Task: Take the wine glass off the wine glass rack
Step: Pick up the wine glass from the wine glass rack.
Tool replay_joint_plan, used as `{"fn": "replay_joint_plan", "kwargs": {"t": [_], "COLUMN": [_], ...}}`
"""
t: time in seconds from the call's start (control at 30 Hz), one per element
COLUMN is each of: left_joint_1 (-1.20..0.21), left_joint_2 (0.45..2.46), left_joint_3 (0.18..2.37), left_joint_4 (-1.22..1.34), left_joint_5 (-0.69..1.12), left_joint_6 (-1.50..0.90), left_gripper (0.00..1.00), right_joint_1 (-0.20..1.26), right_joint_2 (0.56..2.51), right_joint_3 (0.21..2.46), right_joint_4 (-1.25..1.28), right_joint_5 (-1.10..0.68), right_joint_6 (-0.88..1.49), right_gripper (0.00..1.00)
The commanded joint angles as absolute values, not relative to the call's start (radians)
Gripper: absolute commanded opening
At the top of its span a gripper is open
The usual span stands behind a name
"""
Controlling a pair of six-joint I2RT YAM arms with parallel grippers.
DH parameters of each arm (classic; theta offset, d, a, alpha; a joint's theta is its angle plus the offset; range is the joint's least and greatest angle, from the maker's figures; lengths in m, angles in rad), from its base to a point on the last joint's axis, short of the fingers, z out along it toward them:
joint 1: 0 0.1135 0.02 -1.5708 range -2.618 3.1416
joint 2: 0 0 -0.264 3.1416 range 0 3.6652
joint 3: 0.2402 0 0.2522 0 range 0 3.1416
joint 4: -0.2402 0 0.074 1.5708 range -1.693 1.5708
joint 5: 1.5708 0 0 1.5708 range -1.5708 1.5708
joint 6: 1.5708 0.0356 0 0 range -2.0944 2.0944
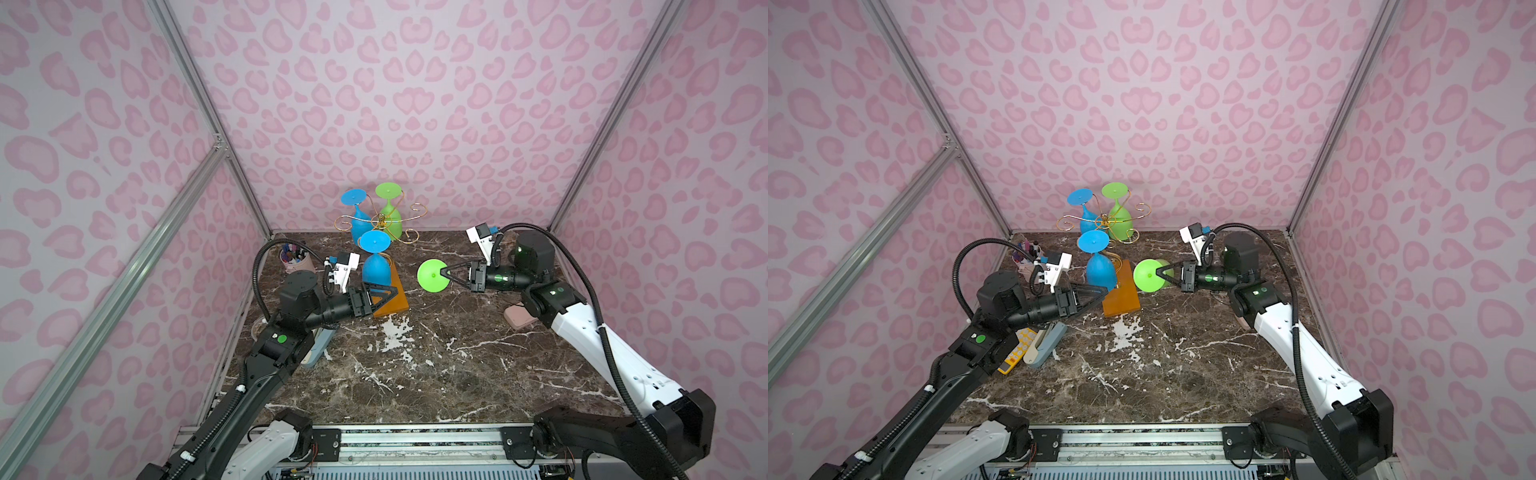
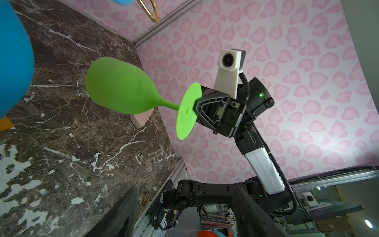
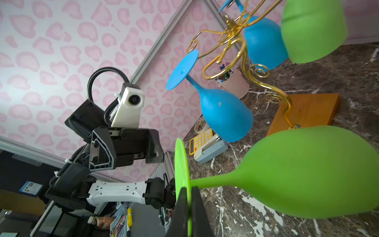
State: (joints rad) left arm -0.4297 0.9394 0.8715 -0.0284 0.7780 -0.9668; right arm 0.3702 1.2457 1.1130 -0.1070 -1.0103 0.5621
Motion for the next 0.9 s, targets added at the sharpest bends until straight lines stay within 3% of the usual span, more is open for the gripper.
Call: {"fn": "replay_joint_plan", "kwargs": {"t": [0.0, 0.3, 0.87], "left_joint_1": [-0.459, -0.528, -0.543], "left_joint_2": [0.948, 0.996, 1.066], "left_joint_3": [0.864, 0.856, 0.844], "left_joint_4": [0.014, 0.041, 0.072], "left_joint_5": [0.753, 0.717, 0.672], "left_joint_6": [-0.972, -0.965, -0.957], "left_gripper": [0.74, 0.72, 0.58], "right_joint_1": [0.387, 0.468, 0.492], "right_joint_2": [1.243, 1.232, 1.298], "right_joint_3": [1.092, 1.034, 1.018], "right_joint_4": [-0.15, -0.079, 0.028], "right_joint_5": [-1.006, -0.989, -0.984], "right_joint_6": [0.518, 0.545, 0.598], "right_gripper": [0.0, 0.0, 0.0]}}
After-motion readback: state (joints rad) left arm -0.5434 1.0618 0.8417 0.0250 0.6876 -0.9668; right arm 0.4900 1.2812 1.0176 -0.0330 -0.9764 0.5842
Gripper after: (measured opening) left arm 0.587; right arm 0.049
